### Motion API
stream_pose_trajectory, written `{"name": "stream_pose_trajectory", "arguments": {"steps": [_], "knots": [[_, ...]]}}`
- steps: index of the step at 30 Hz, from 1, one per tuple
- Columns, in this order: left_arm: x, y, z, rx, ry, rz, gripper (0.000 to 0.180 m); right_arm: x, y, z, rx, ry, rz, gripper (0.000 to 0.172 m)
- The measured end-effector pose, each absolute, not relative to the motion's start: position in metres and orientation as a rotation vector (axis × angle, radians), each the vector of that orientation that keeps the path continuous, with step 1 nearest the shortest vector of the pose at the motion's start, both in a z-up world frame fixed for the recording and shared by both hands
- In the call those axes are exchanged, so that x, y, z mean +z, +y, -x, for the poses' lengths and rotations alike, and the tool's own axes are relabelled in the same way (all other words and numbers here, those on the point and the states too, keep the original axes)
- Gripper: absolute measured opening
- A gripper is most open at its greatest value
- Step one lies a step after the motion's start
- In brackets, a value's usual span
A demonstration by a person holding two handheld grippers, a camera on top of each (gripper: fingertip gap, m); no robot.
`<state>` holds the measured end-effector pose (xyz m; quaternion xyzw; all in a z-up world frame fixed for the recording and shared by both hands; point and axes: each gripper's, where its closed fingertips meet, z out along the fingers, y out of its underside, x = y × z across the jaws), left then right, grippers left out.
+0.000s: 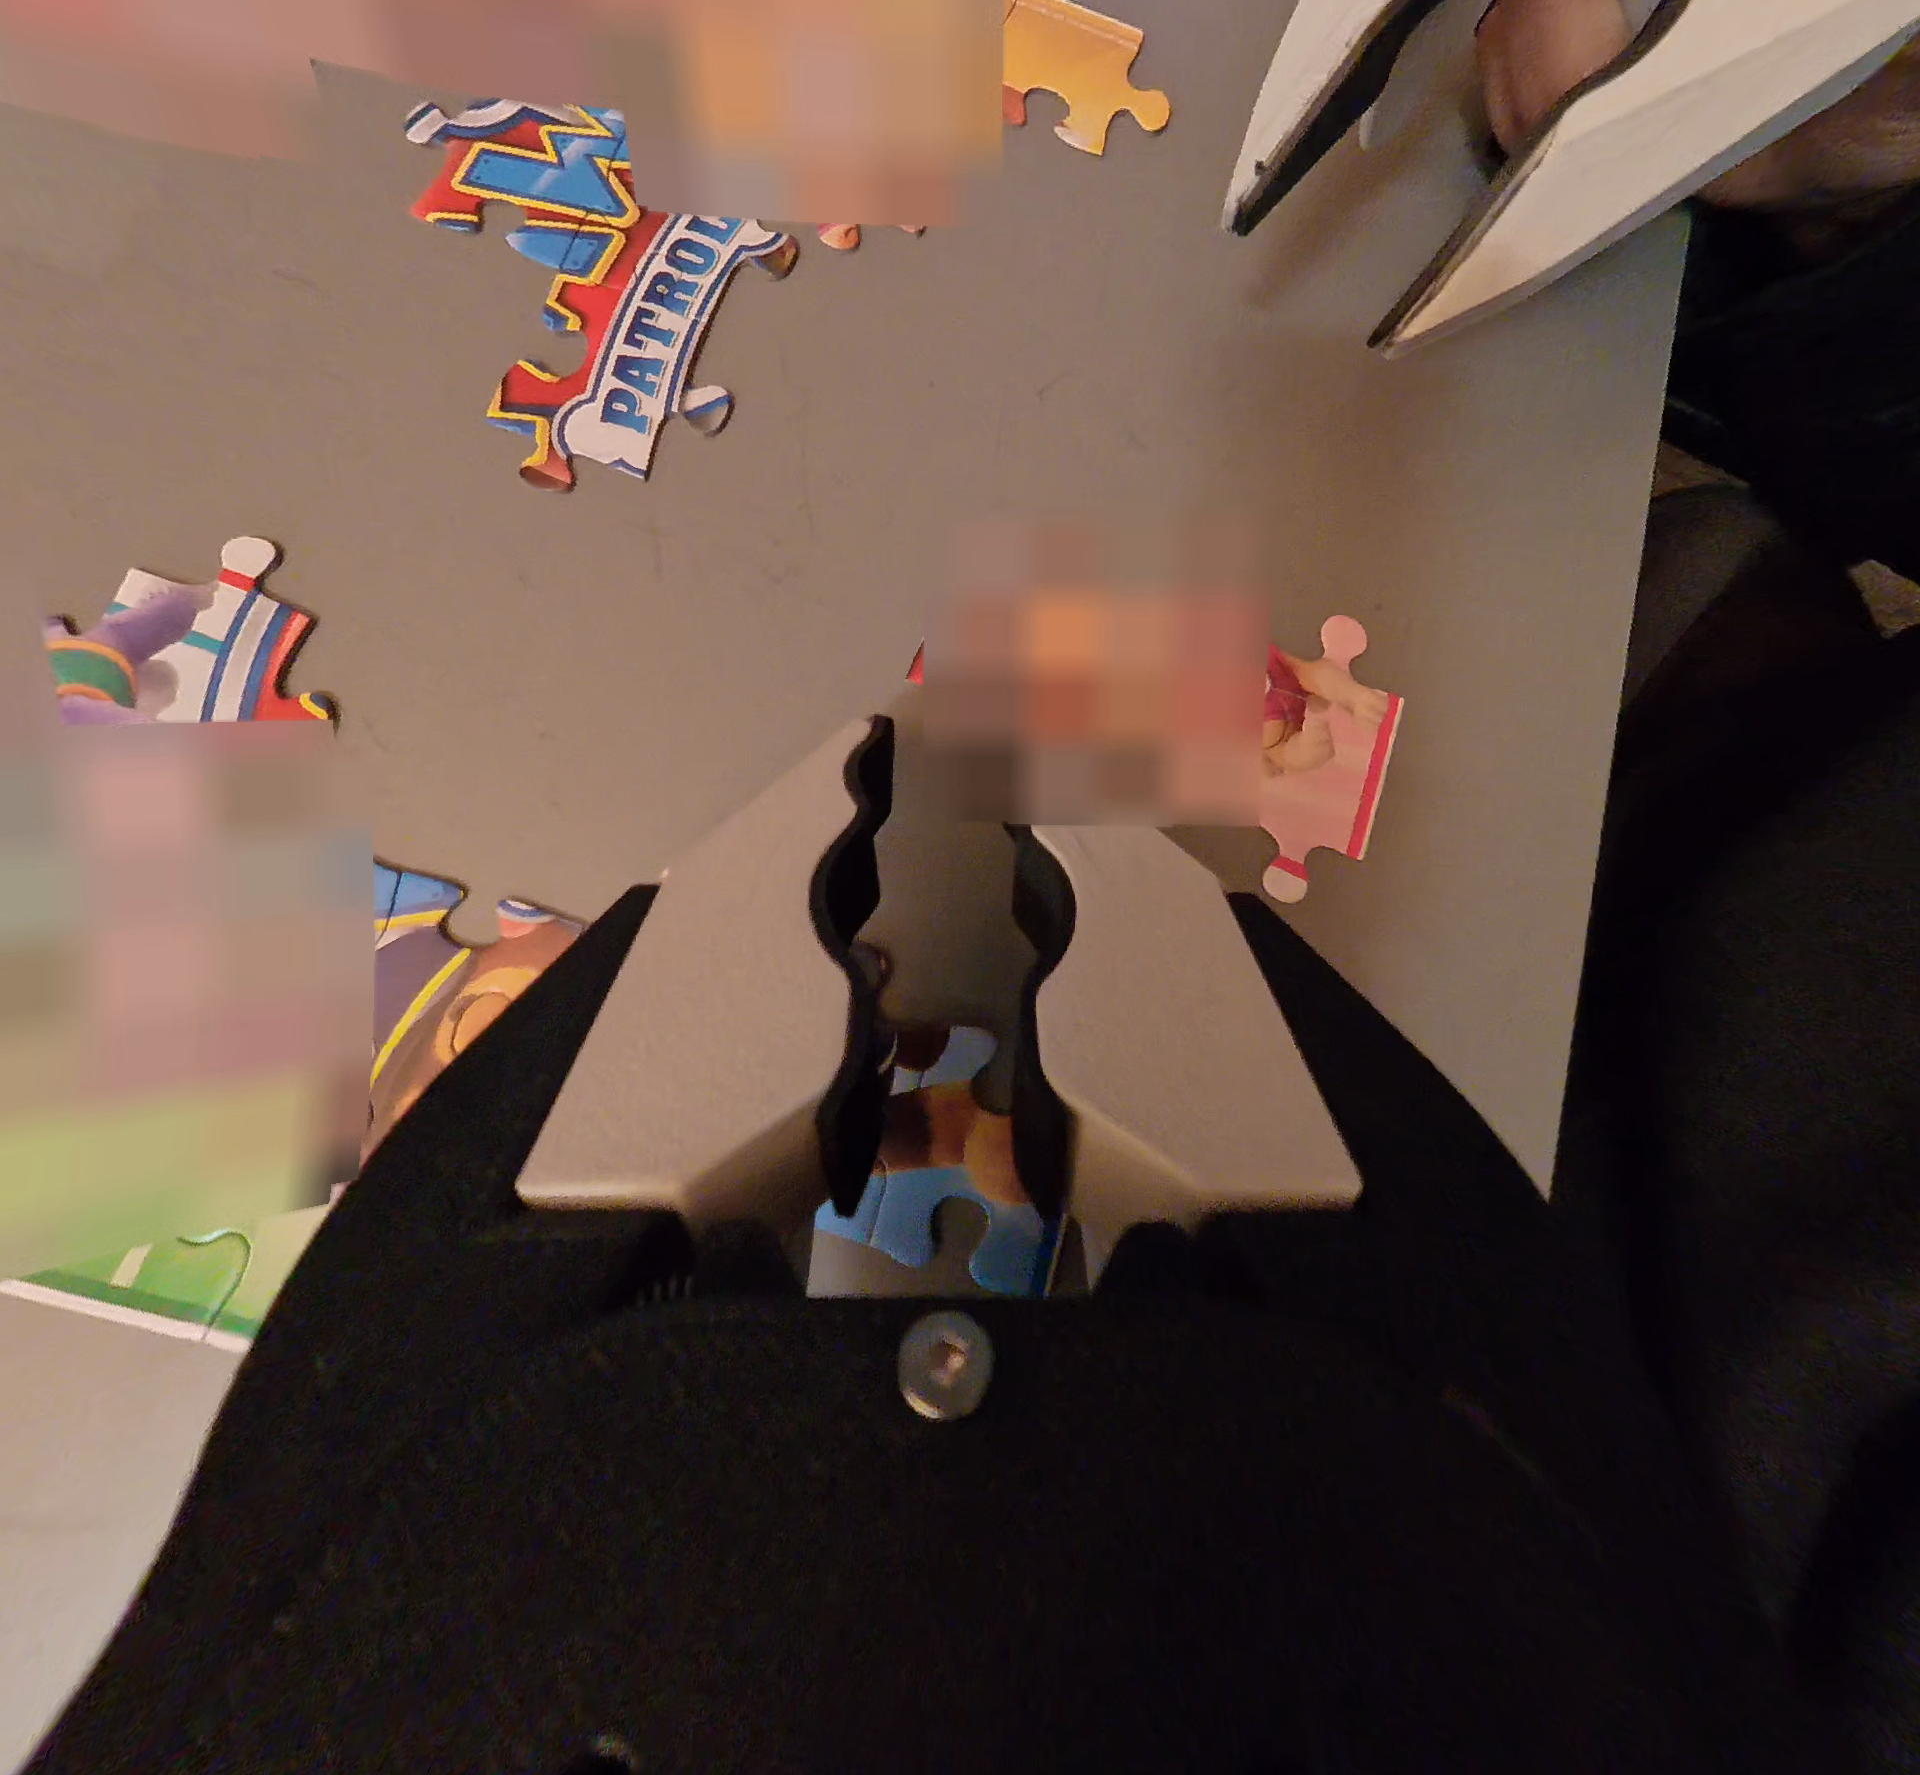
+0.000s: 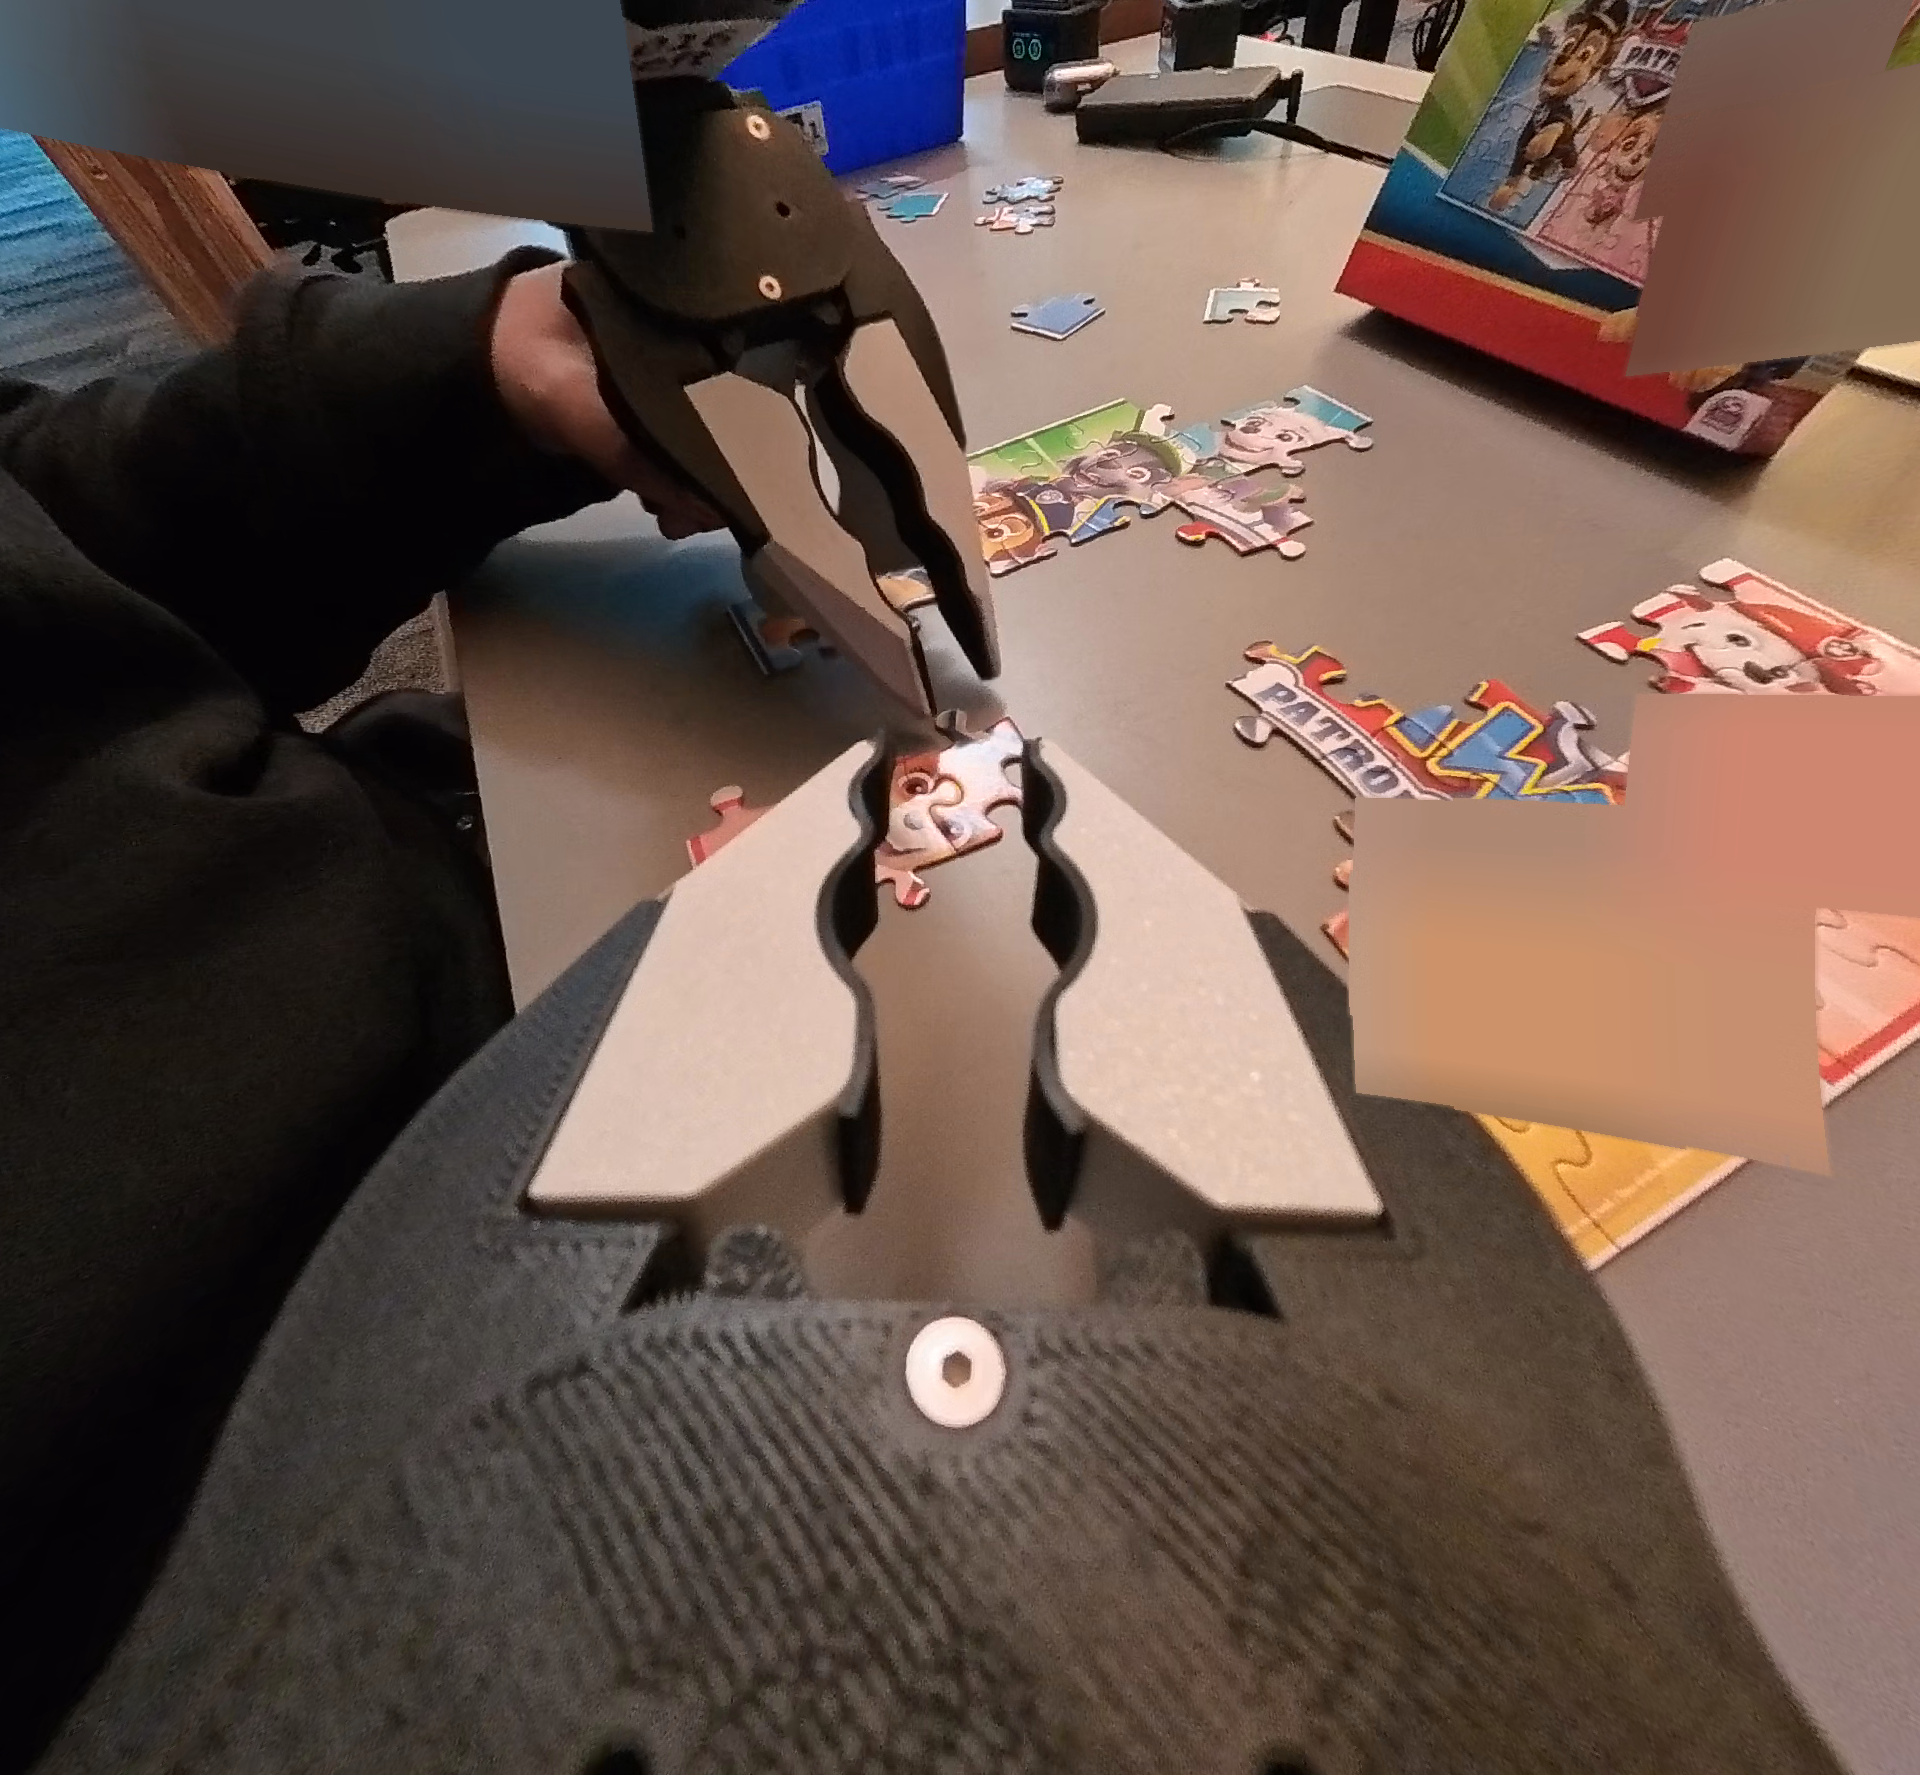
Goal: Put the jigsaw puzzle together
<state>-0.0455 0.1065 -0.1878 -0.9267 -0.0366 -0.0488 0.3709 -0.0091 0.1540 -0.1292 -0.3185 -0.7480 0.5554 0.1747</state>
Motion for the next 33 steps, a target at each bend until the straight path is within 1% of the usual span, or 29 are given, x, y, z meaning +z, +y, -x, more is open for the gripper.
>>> {"name": "stream_pose_trajectory", "arguments": {"steps": [4, 11, 33], "knots": [[-0.1938, 0.1104, 0.043, -0.127, -0.061, 2.404, 0.017, -0.1292, 0.1541, 0.0091, 1.576, -2.12, 0.903, 0.023], [-0.194, 0.1115, 0.0365, -0.166, -0.034, 2.411, 0.003, -0.1286, 0.1542, 0.0088, 1.581, -2.118, 0.902, 0.023], [-0.191, 0.1144, 0.0393, -0.15, -0.028, 2.404, 0.002, -0.128, 0.1542, 0.0087, 1.586, -2.114, 0.9, 0.023]]}}
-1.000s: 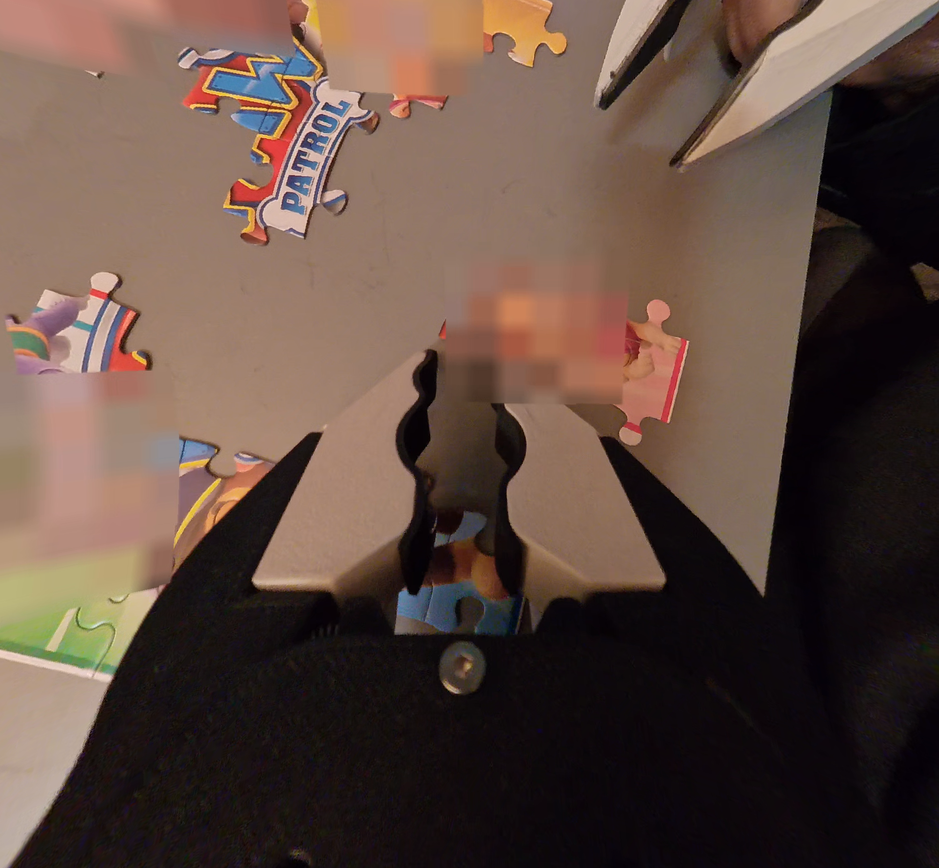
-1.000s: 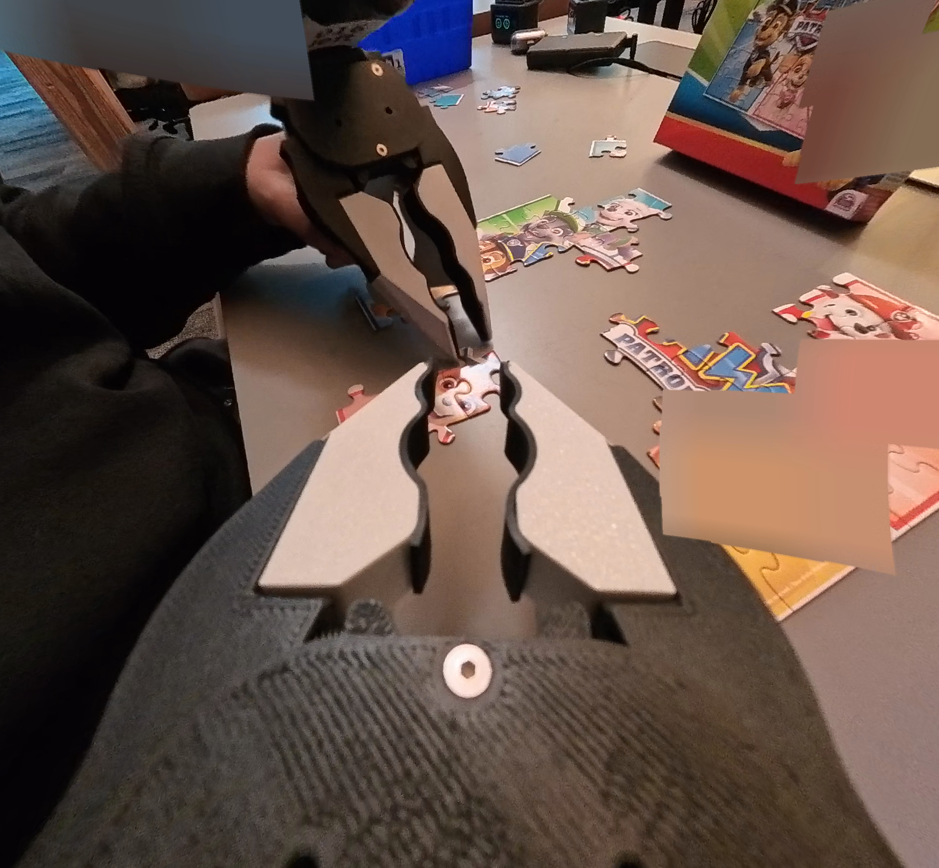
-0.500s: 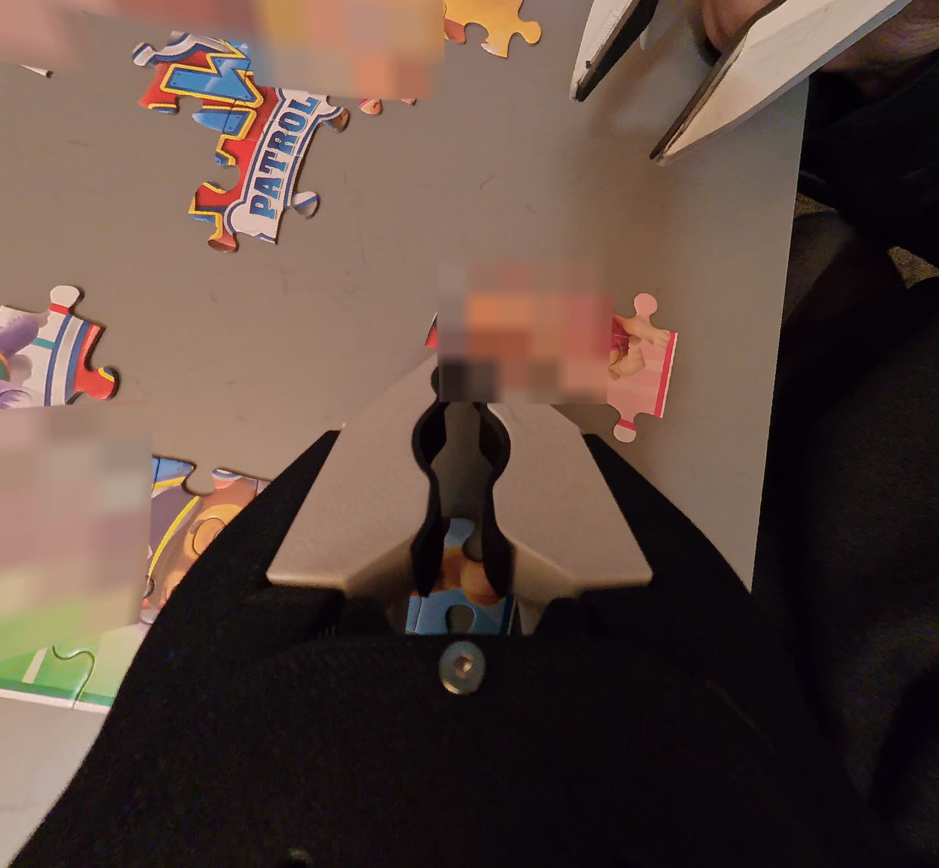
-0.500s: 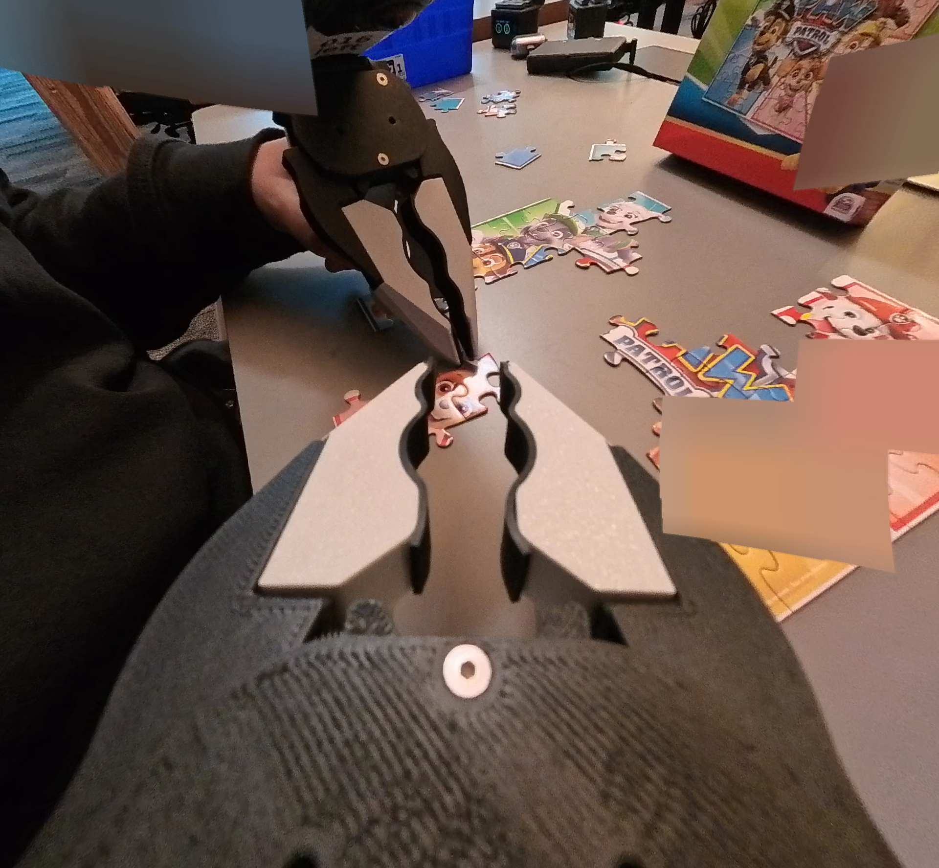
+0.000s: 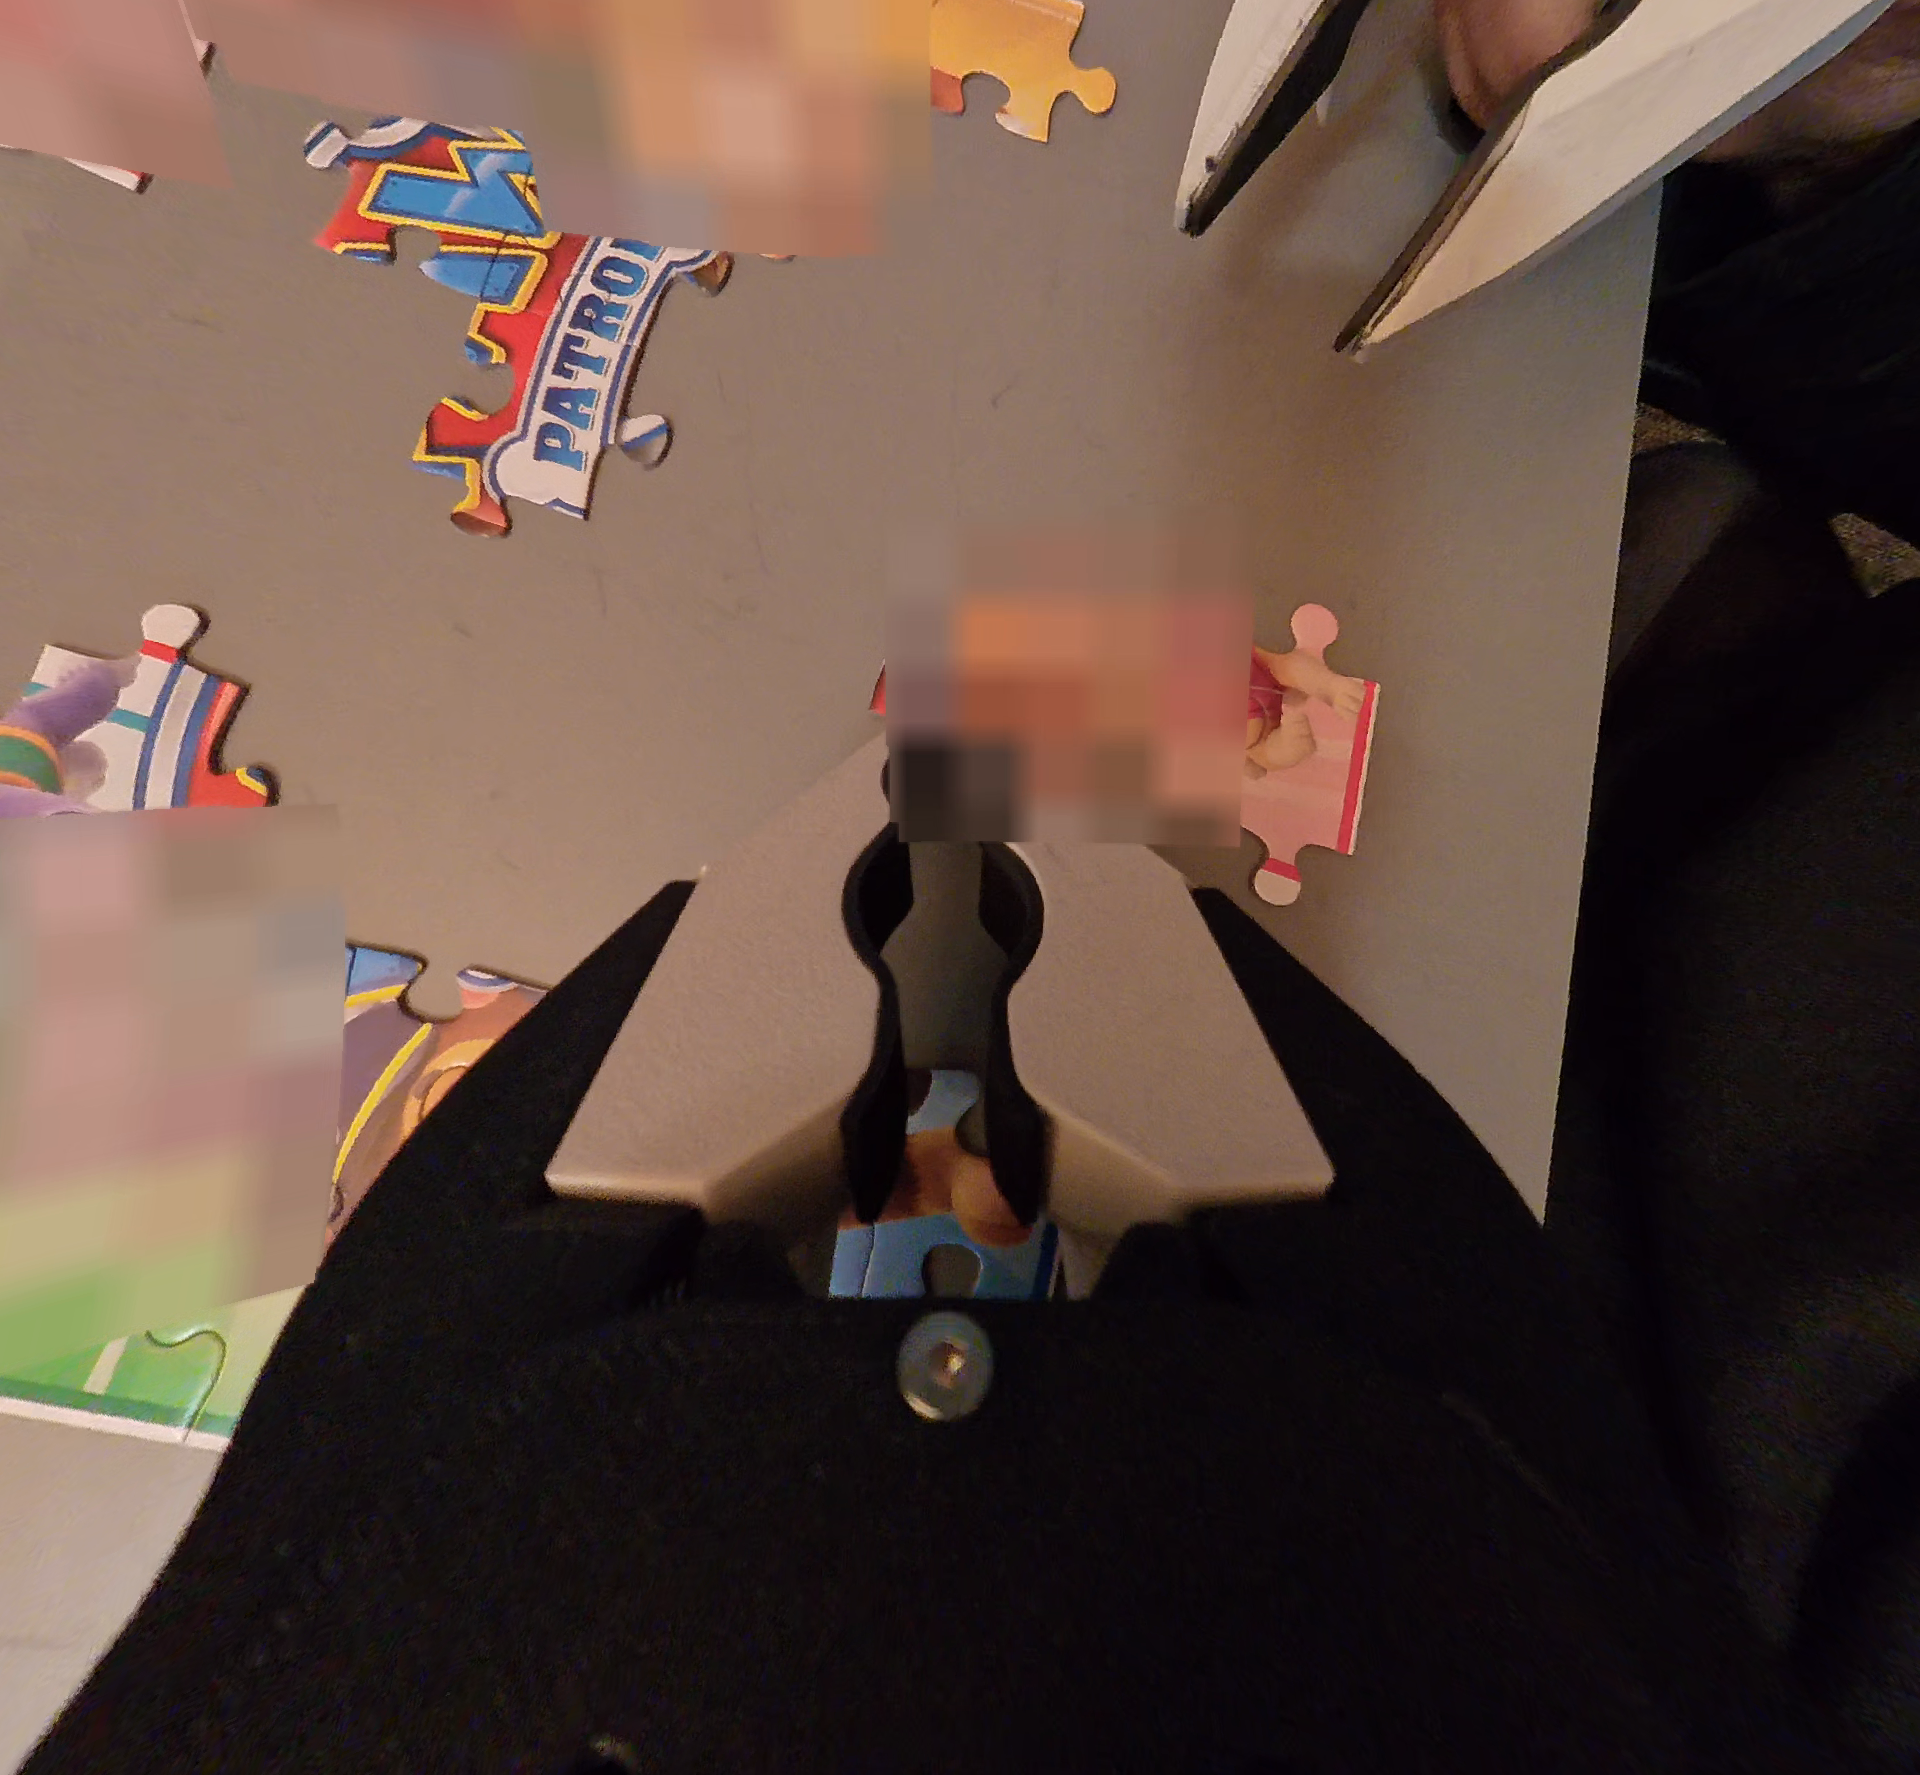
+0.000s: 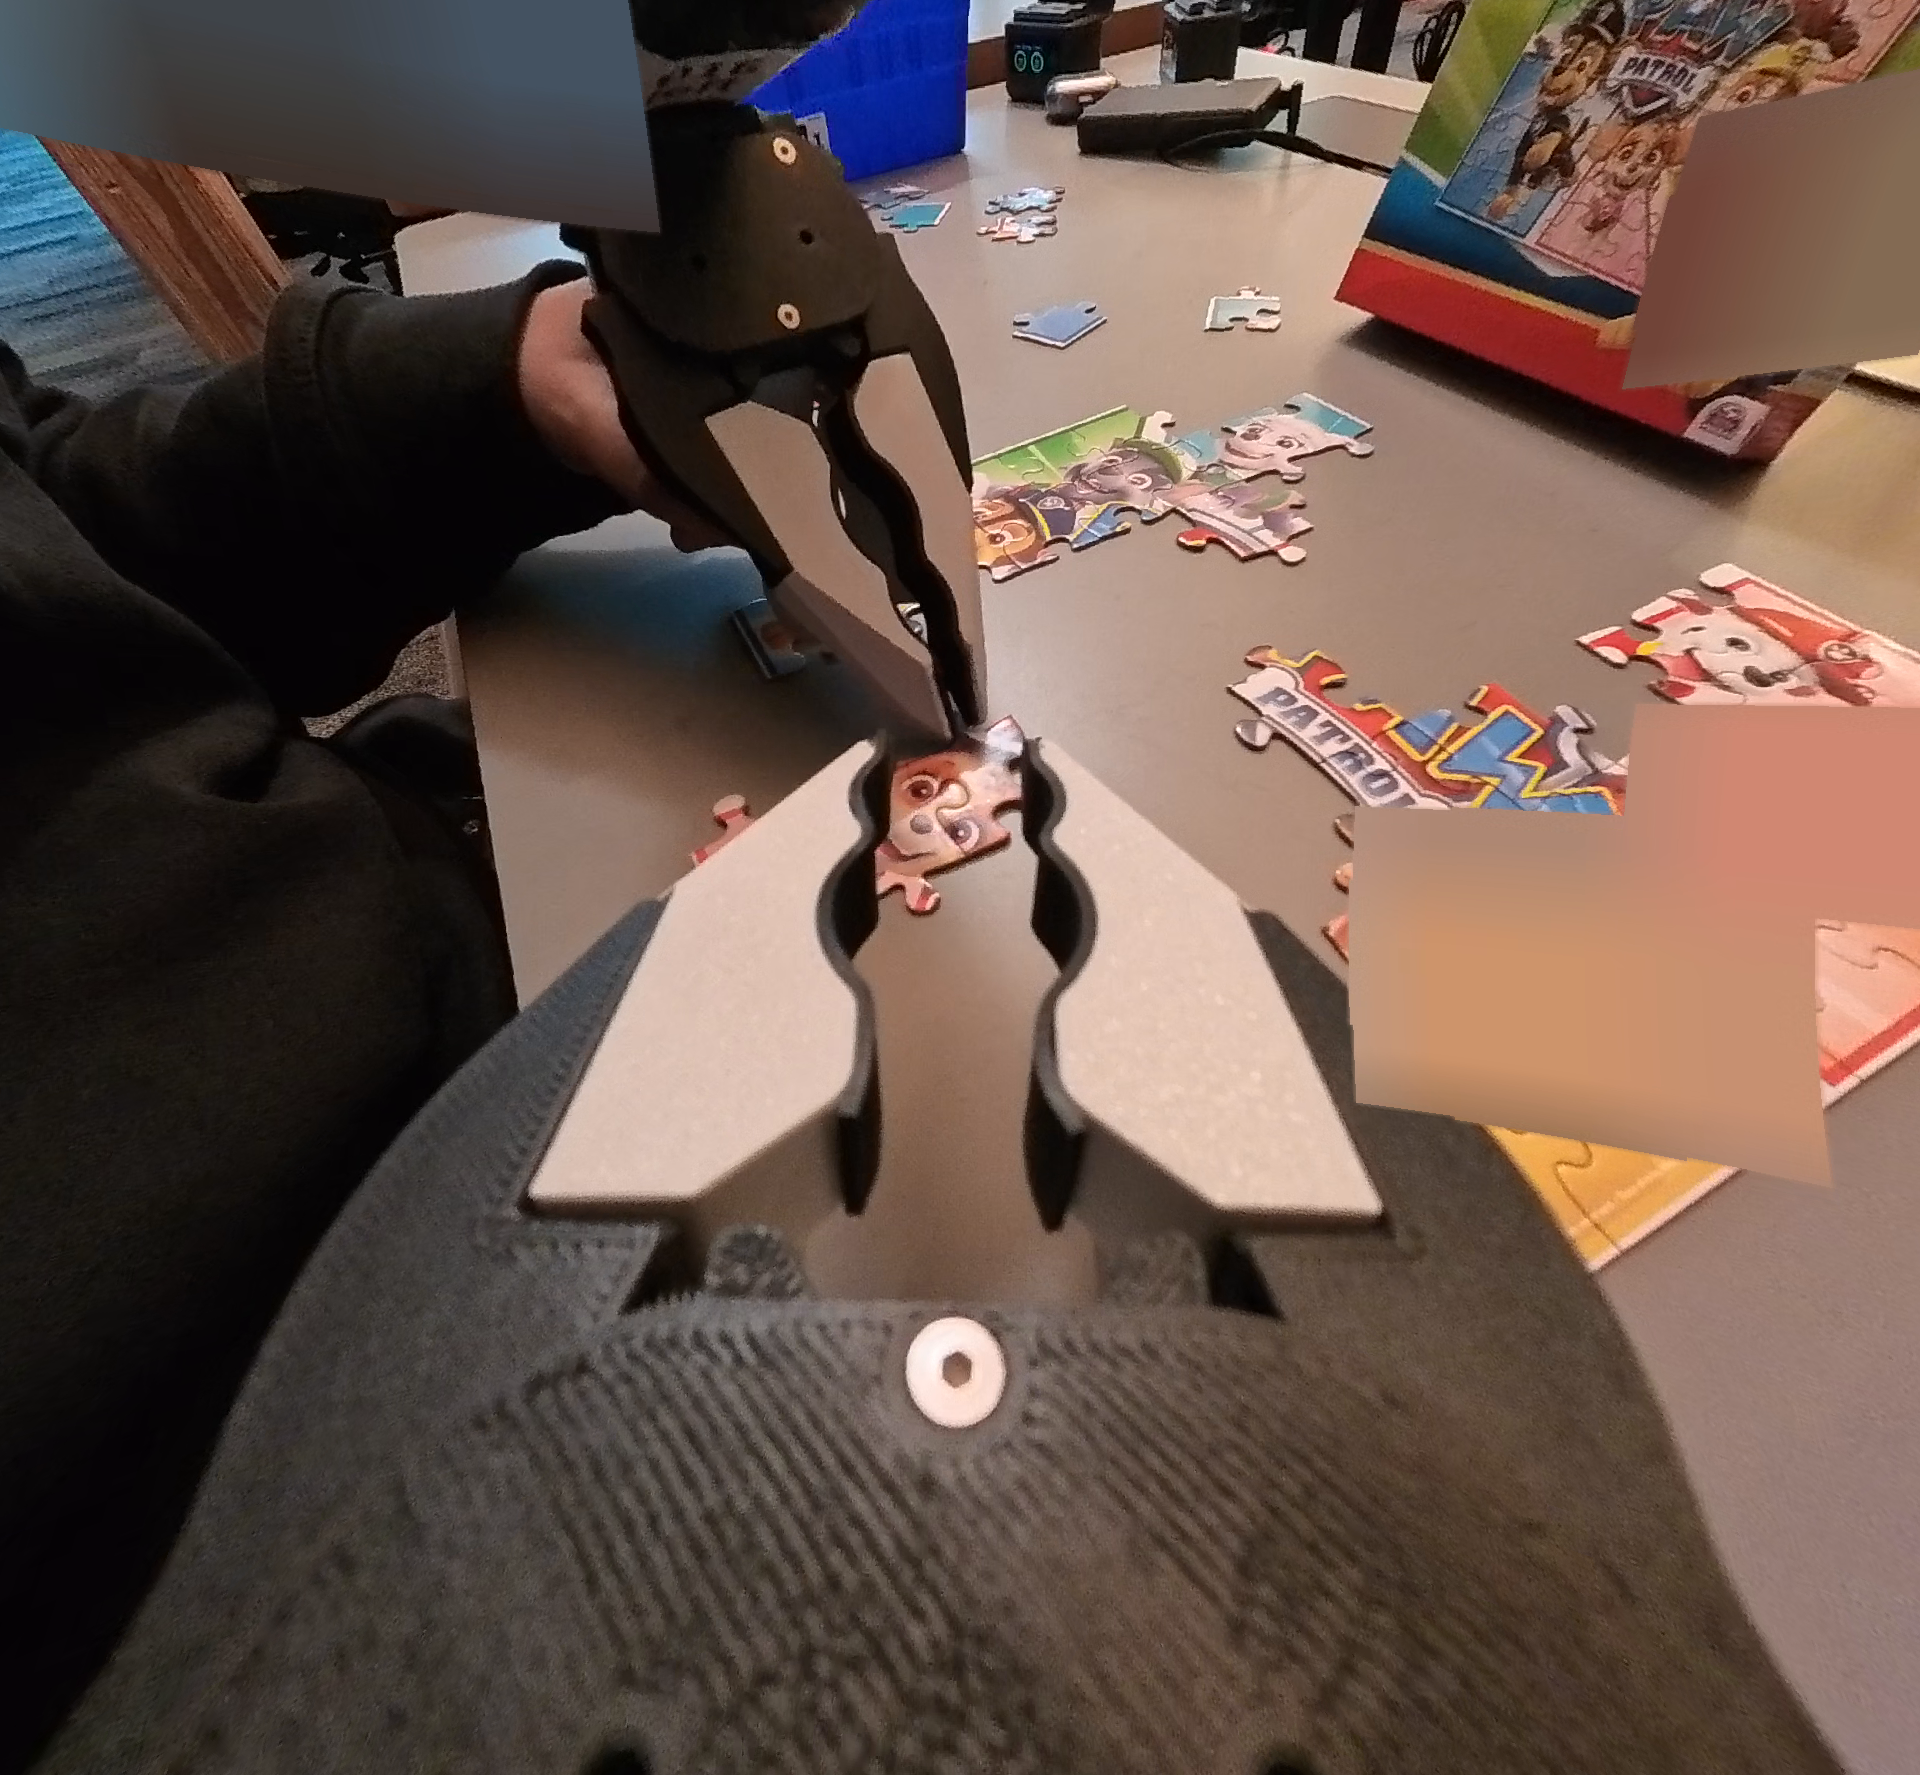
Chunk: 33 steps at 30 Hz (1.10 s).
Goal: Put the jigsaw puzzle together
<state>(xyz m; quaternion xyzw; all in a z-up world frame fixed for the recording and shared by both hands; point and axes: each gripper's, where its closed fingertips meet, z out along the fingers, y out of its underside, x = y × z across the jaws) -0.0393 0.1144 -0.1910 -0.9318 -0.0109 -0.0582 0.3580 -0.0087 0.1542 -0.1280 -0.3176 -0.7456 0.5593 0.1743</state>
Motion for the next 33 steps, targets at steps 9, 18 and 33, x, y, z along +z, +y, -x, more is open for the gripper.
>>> {"name": "stream_pose_trajectory", "arguments": {"steps": [9, 18, 33], "knots": [[-0.189, 0.116, 0.044, -0.137, -0.043, 2.387, 0.002, -0.128, 0.154, 0.009, 1.585, -2.114, 0.901, 0.023], [-0.185, 0.124, 0.05, -0.13, -0.037, 2.369, 0.002, -0.126, 0.155, 0.008, 1.597, -2.101, 0.899, 0.021], [-0.182, 0.142, 0.058, -0.133, -0.032, 2.348, 0.0, -0.12, 0.158, 0.008, 1.646, -2.063, 0.9, 0.019]]}}
